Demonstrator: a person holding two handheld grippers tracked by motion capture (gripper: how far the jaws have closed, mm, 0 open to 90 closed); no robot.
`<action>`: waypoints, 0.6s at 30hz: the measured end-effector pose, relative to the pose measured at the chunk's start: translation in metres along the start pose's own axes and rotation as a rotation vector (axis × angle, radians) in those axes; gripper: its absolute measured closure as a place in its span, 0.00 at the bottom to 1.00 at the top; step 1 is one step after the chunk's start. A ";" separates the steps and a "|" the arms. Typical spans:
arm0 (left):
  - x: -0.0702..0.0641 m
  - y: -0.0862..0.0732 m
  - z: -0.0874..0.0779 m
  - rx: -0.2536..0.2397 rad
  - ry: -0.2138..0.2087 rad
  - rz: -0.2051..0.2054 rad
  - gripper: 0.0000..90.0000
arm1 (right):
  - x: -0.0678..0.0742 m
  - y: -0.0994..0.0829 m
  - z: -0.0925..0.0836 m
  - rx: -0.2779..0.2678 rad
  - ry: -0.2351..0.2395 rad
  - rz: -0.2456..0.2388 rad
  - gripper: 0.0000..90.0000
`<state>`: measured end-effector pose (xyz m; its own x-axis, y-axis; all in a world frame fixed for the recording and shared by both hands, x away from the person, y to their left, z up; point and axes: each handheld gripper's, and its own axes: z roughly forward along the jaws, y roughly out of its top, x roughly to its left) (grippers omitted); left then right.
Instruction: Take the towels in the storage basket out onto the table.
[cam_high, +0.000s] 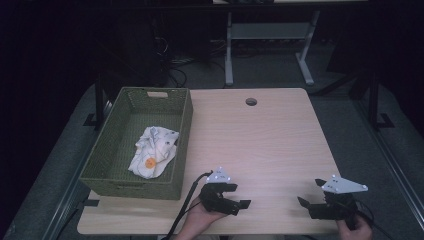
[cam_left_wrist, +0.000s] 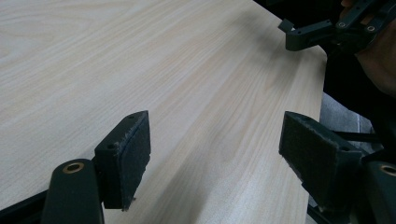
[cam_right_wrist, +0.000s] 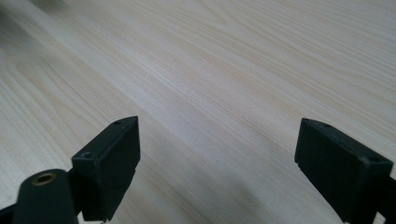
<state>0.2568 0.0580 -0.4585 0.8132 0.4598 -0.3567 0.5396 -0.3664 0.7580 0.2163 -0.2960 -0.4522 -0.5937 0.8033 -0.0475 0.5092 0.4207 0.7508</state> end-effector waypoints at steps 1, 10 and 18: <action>0.000 0.000 0.000 0.000 0.001 0.000 0.28 | 0.000 0.000 0.000 0.001 0.000 0.000 0.15; 0.005 0.003 -0.006 -0.018 0.010 -0.021 0.28 | 0.002 0.001 0.000 -0.003 0.004 -0.008 0.15; 0.007 0.009 -0.017 -0.057 0.014 -0.031 0.27 | 0.006 0.002 0.000 0.000 0.006 -0.011 0.15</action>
<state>0.2639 0.0712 -0.4449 0.7927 0.4821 -0.3731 0.5510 -0.3049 0.7768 0.2143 -0.2904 -0.4508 -0.6030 0.7960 -0.0518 0.5024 0.4294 0.7504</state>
